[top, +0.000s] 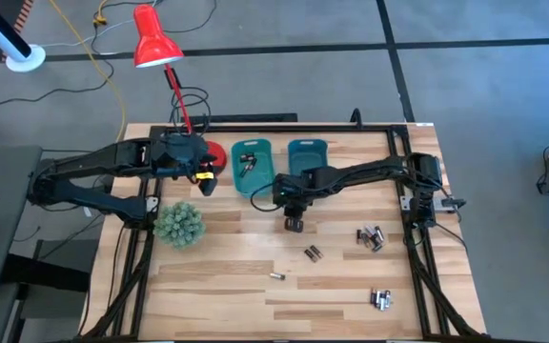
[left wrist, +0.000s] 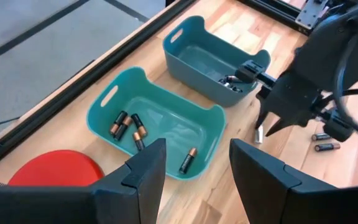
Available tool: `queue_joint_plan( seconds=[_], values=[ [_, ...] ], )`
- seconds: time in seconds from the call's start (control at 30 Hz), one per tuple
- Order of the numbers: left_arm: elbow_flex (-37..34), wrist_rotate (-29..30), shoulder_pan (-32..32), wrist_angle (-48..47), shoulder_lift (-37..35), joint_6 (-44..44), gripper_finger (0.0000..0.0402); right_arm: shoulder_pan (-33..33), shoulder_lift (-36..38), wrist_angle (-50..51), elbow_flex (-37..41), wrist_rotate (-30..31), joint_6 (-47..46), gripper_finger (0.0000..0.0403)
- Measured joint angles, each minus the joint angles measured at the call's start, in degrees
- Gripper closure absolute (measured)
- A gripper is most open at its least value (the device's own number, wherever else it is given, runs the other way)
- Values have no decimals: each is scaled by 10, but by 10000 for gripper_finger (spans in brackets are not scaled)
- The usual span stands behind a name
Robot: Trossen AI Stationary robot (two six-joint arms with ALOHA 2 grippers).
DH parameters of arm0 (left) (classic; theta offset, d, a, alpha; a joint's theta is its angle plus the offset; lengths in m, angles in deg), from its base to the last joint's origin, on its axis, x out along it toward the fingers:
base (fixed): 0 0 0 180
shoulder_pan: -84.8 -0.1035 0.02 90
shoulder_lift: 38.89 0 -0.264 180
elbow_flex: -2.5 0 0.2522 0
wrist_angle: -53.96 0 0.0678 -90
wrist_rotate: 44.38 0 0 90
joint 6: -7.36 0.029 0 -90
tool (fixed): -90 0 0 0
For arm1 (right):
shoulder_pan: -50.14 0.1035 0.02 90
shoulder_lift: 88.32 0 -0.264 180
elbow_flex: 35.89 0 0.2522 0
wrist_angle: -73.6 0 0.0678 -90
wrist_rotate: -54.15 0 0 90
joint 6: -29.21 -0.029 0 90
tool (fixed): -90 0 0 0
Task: Sort batteries
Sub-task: Put the silver battery into the blue bin
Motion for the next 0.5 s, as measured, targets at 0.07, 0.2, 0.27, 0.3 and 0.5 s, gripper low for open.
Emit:
queue_joint_plan(
  seconds=[0.07,0.2,0.27,0.3,0.5],
  values=[
    [0,0,0,0,0,-1,230,0,4,8,0,1,14,294],
    [0,1,0,0,0,-4,230,9,4,37,0,1,42,294],
    [0,1,0,0,0,-6,230,17,4,47,0,1,43,294],
    [0,1,0,0,0,-6,230,21,4,54,0,1,46,294],
    [0,1,0,0,0,-18,230,58,4,89,0,1,103,294]
  ],
)
